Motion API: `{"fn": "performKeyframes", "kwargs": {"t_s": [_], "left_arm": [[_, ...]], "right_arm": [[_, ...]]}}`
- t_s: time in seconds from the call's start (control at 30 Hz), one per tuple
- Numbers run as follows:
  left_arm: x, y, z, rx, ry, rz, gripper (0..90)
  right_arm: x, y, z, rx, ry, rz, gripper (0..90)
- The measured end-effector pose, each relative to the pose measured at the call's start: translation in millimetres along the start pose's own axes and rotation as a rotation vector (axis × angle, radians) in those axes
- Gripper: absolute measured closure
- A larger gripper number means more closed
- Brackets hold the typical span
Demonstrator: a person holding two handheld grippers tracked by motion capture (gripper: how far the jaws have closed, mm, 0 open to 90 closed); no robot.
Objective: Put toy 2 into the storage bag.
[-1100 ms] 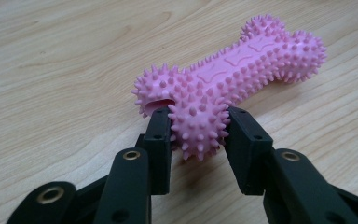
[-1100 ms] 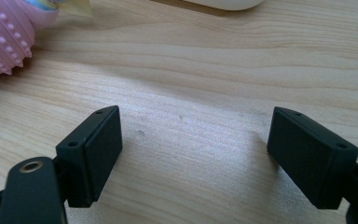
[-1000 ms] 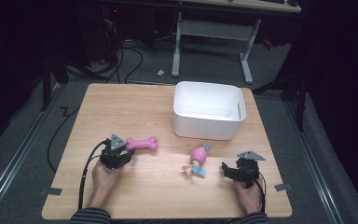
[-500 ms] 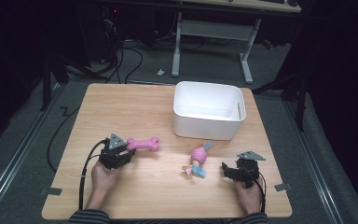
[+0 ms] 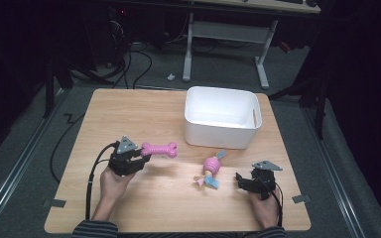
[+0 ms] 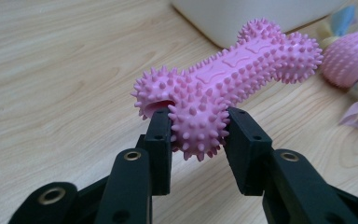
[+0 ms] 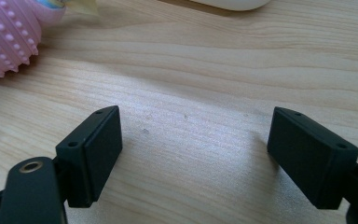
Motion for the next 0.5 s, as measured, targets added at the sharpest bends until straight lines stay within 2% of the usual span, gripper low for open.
{"fn": "performKeyframes", "kwargs": {"t_s": [0.2, 0.5], "left_arm": [[6.5, 20.8, 13.8, 0.019, -0.047, -0.024, 63.9], [12.8, 46.4, 25.5, 0.03, -0.063, -0.054, 63.9]], "right_arm": [[0.0, 0.0, 0.0, -0.001, 0.0, 0.0, 17.9], [-0.1, 0.0, 0.1, -0.001, 0.0, 0.0, 17.9]]}}
Point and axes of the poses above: each handheld gripper's, and its own axes: z roughly backward along the jaws, y roughly out of its top, x roughly to its right, the point moved 1 cm from there along -z, roughly forward along the jaws, and after that the axes turned 11 degrees about -x, right-handed, at the moved point
